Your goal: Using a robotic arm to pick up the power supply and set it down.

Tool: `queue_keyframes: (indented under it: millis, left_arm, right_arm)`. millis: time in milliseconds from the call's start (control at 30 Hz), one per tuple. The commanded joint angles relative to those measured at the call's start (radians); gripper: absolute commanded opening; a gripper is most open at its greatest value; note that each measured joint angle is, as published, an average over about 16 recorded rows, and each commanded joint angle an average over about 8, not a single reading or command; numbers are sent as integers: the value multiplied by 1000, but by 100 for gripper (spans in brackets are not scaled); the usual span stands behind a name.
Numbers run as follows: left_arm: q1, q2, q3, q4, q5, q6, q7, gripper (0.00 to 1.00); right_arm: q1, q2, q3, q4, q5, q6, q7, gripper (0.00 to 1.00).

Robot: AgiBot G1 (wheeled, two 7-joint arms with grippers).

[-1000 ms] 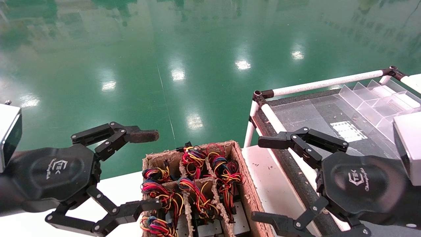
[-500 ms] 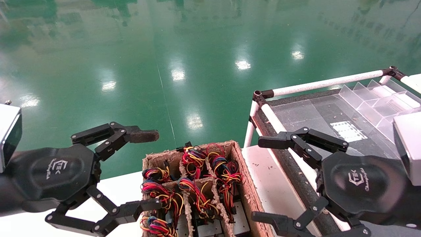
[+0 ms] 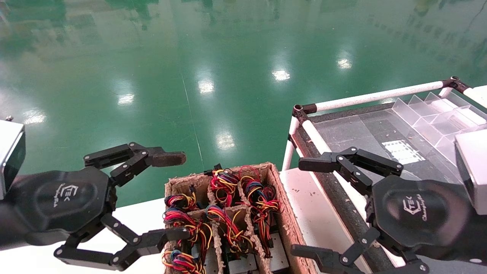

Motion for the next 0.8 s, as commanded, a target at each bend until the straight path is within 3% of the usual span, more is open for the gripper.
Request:
queue_keyframes:
  millis: [33,800]
  left_arm:
    - [0,0,0,0,0,0,0,0]
    - [0,0,0,0,0,0,0,0]
  right_arm:
    - [0,0,0,0,0,0,0,100]
    - [0,0,0,0,0,0,0,100]
